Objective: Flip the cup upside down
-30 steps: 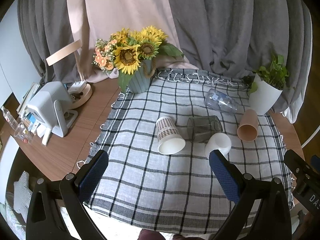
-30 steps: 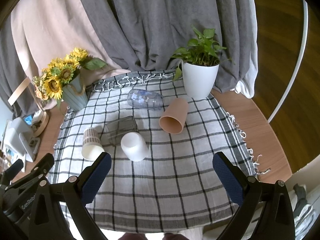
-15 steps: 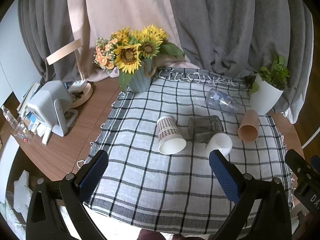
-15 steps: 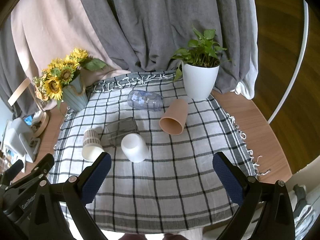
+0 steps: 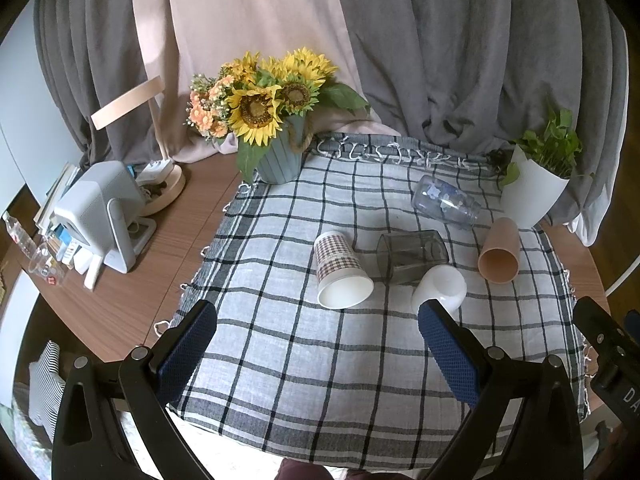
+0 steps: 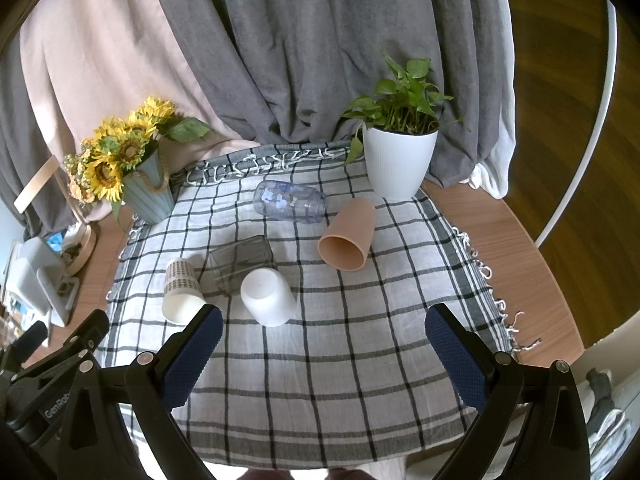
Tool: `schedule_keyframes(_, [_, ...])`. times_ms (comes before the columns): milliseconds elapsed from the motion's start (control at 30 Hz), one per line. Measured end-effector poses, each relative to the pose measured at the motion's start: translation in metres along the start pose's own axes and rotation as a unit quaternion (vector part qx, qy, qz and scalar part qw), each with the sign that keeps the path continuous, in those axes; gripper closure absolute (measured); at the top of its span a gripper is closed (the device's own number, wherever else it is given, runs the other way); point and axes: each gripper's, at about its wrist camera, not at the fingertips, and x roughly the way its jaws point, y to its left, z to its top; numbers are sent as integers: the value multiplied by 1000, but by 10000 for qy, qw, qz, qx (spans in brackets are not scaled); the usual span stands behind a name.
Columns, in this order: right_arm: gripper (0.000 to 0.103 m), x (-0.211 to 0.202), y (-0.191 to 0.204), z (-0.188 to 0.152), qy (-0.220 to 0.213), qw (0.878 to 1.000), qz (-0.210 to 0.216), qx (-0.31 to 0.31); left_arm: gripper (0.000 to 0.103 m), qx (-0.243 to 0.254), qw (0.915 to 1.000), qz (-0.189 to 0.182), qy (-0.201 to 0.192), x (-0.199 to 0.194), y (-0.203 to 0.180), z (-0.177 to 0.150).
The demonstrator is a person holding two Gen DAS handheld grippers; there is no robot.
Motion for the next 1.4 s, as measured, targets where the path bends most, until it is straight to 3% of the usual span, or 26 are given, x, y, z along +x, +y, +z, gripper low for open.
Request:
schedule_keyframes(333, [1, 1, -1, 1, 6, 10000, -13, 12, 0, 20, 10000, 3, 36, 5, -1, 1])
schedule_keyframes(667, [1, 33, -9, 10, 265, 9996, 17, 120, 0, 254, 9990, 9, 357, 40, -26, 20])
schedule_keyframes(900, [1, 69, -27, 40, 462, 9984, 28, 317, 0, 548, 9972, 54, 510, 76, -56, 43])
schedule_keyframes(1067, [1, 105, -35, 58, 832, 9952, 271, 448, 0, 716, 9952, 27, 662, 106, -77, 63])
schedule_keyframes(1400, [1, 178, -47, 87, 1297, 9893, 301, 589, 0, 785, 9924, 4, 949, 163, -104, 90])
